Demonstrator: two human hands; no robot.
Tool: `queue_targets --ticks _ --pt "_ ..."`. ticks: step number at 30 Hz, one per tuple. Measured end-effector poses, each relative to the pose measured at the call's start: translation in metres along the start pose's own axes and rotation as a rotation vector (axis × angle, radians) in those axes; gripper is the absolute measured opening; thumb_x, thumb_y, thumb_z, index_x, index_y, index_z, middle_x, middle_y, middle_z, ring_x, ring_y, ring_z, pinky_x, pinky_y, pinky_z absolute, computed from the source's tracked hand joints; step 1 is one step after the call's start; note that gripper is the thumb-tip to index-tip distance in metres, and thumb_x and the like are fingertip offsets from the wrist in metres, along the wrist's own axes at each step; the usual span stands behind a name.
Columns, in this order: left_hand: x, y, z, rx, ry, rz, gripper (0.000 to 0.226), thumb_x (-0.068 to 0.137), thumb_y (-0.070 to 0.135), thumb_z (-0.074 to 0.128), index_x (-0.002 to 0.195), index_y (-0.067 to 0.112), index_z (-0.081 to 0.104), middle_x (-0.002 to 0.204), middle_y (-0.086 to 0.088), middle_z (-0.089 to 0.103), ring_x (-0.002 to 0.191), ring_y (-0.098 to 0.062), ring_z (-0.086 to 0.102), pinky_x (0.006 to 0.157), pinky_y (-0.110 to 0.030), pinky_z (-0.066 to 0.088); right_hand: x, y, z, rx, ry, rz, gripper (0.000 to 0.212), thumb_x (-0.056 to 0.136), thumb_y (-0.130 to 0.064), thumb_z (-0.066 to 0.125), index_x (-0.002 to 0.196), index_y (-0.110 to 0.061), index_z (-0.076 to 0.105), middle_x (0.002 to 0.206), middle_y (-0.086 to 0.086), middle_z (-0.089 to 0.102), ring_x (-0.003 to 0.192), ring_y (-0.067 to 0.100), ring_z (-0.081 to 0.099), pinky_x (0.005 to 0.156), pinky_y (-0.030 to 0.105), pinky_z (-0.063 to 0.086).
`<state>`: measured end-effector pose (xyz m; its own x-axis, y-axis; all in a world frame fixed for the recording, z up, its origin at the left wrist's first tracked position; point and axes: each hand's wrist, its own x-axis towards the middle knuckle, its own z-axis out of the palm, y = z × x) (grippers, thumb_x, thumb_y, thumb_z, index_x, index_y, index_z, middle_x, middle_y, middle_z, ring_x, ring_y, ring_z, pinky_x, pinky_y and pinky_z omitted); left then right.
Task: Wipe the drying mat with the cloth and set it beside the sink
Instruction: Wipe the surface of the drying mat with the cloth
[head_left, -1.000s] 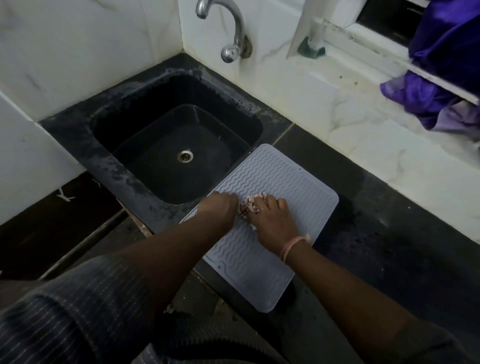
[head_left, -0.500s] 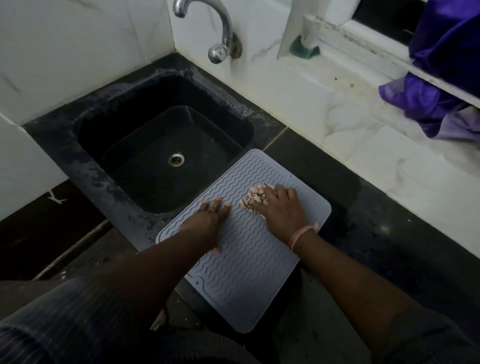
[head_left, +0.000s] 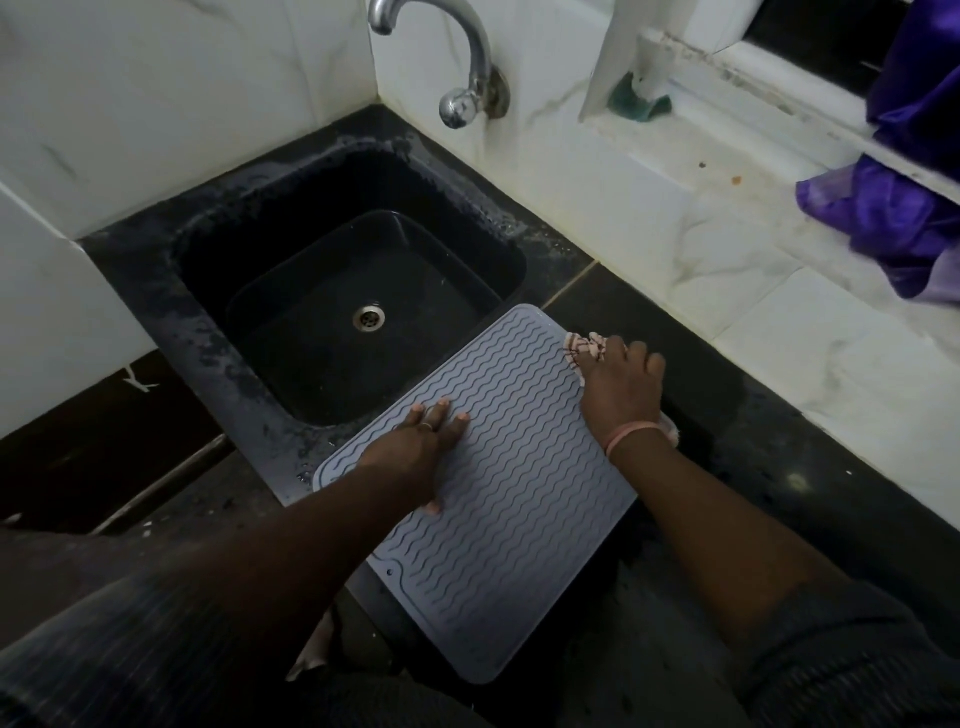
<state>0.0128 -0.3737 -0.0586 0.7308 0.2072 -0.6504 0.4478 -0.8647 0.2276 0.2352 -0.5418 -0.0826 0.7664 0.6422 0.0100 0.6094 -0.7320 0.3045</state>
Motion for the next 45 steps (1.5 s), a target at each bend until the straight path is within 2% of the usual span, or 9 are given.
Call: queue_targets --ticks 5,10,20,29,33,35,39,45 --pt "0.0 0.0 0.0 0.011 0.001 -0.004 0.128 0.077 0.018 0.087 0.163 0.035 -0.007 0.171 0.002 -0.019 0.158 -0.03 -0.012 0.123 -0.058 0.027 0.002 -0.018 -0.01 0.235 -0.091 0.191 0.024 0.085 -0.026 0.066 0.107 -0.021 0.071 0.126 0.014 0.052 0.114 0.038 0.044 0.096 0.049 0.035" --pt "0.0 0.001 0.0 0.014 0.004 -0.007 0.128 0.077 0.018 0.087 0.163 0.035 -0.007 0.171 0.003 -0.019 0.157 -0.031 -0.012 0.122 -0.059 0.028 -0.006 -0.034 -0.012 0.219 -0.088 0.15 0.024 0.093 -0.026 0.057 0.112 -0.025 0.072 0.134 0.012 0.05 0.118 0.036 0.042 0.095 0.049 0.036" --pt "-0.005 -0.004 -0.003 0.104 0.022 0.017 0.127 0.077 0.03 0.088 0.163 0.037 -0.005 0.172 0.002 -0.014 0.159 -0.03 -0.003 0.116 -0.058 0.038 -0.053 -0.074 -0.038 0.294 -0.156 0.115 0.031 0.091 -0.03 0.063 0.121 -0.027 0.068 0.143 0.009 0.045 0.127 0.035 0.038 0.101 0.049 0.032" --pt "-0.004 -0.017 0.004 0.105 0.101 0.064 0.126 0.075 0.038 0.089 0.164 0.037 0.0 0.173 0.005 -0.008 0.159 -0.027 0.001 0.115 -0.058 0.039 -0.098 -0.126 -0.062 0.344 -0.204 0.177 0.036 0.091 -0.03 0.063 0.127 -0.029 0.066 0.141 0.007 0.045 0.126 0.033 0.039 0.102 0.049 0.034" --pt "-0.001 -0.023 0.01 0.083 0.116 0.093 0.127 0.074 0.041 0.09 0.164 0.038 0.001 0.173 0.008 -0.009 0.16 -0.025 0.001 0.116 -0.06 0.037 -0.112 -0.144 -0.067 0.391 -0.215 0.229 0.039 0.089 -0.026 0.065 0.129 -0.025 0.065 0.136 0.006 0.048 0.124 0.033 0.04 0.101 0.05 0.035" --pt "-0.003 -0.029 0.01 0.076 0.11 0.133 0.122 0.077 0.036 0.088 0.164 0.036 0.002 0.173 0.006 -0.009 0.16 -0.025 -0.001 0.119 -0.058 0.033 -0.118 -0.153 -0.071 0.416 -0.22 0.257 0.039 0.091 -0.025 0.065 0.13 -0.023 0.064 0.135 0.006 0.048 0.123 0.032 0.04 0.1 0.05 0.035" --pt "-0.005 -0.055 0.002 0.069 0.048 0.267 0.099 0.091 0.004 0.07 0.165 0.031 0.009 0.173 0.002 -0.011 0.159 -0.025 -0.007 0.127 -0.05 0.017 -0.13 -0.165 -0.078 0.446 -0.242 0.275 0.035 0.093 -0.025 0.061 0.127 -0.021 0.067 0.137 0.006 0.046 0.122 0.033 0.039 0.101 0.049 0.033" --pt "-0.004 -0.061 0.005 0.105 0.091 0.313 0.093 0.092 -0.002 0.067 0.165 0.029 0.017 0.173 0.0 -0.006 0.159 -0.024 -0.004 0.127 -0.047 0.015 -0.152 -0.19 -0.086 0.459 -0.244 0.295 0.037 0.093 -0.025 0.058 0.13 -0.02 0.063 0.133 0.005 0.048 0.119 0.032 0.039 0.099 0.049 0.031"
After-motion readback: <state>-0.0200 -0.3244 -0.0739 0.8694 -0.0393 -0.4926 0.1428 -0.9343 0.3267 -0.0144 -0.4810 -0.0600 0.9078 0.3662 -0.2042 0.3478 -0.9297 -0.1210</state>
